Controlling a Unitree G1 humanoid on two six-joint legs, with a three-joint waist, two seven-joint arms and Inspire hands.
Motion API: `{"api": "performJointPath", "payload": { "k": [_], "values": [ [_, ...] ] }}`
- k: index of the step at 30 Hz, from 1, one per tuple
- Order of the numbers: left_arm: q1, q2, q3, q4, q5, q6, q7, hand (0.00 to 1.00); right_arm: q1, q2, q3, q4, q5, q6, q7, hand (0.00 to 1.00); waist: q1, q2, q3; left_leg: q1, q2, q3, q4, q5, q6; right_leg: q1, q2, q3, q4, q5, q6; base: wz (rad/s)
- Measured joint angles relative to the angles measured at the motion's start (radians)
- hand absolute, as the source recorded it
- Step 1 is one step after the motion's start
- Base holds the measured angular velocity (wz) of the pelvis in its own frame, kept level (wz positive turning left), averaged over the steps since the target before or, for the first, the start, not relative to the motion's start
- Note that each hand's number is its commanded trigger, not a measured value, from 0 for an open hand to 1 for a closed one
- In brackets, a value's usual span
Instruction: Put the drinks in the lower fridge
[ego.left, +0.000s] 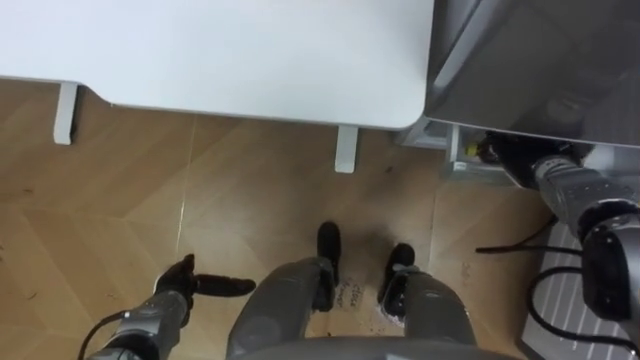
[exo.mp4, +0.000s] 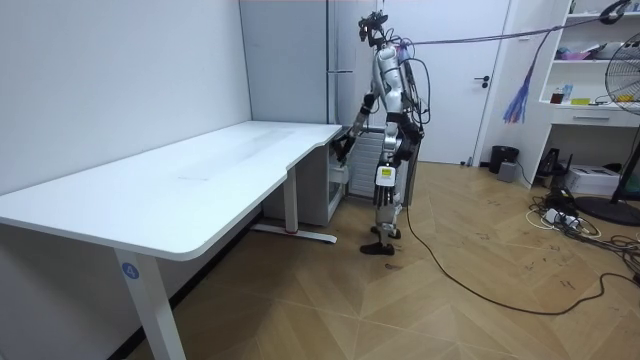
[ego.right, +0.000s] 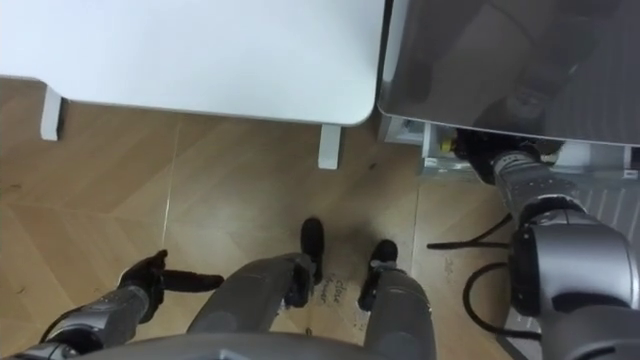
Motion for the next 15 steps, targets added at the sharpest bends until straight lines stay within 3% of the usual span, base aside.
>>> {"api": "performJointPath", "payload": {
  "k": [4,10,15],
  "values": [
    [0.013,0.006,0.019,-0.002,0.001,0.0,0.001,0.0,0.068,0.0,-0.011,-0.001,-0.018,-0.002,0.013,0.0,-0.004,-0.003,-0.0118,0.04,0.0,0.007,-0.01,0.0,0.0,0.05,0.0,-0.014,-0.019,0.0,0.003,0.1],
    [0.026,0.005,0.054,0.006,-0.002,-0.004,0.003,0.0,0.102,0.001,-0.01,-0.001,-0.025,0.0,0.019,0.0,-0.001,-0.003,-0.0172,0.102,0.005,0.032,-0.031,0.0,0.001,0.114,0.005,-0.015,-0.046,0.004,0.006,0.0],
    [0.052,0.005,0.069,0.006,-0.011,-0.004,0.003,0.0,0.153,0.014,-0.008,-0.01,-0.022,0.0,0.021,0.0,-0.002,-0.013,-0.0277,0.158,0.007,0.03,-0.054,-0.001,0.0,0.176,0.014,-0.017,-0.084,0.009,0.008,0.01]
  ]
}}
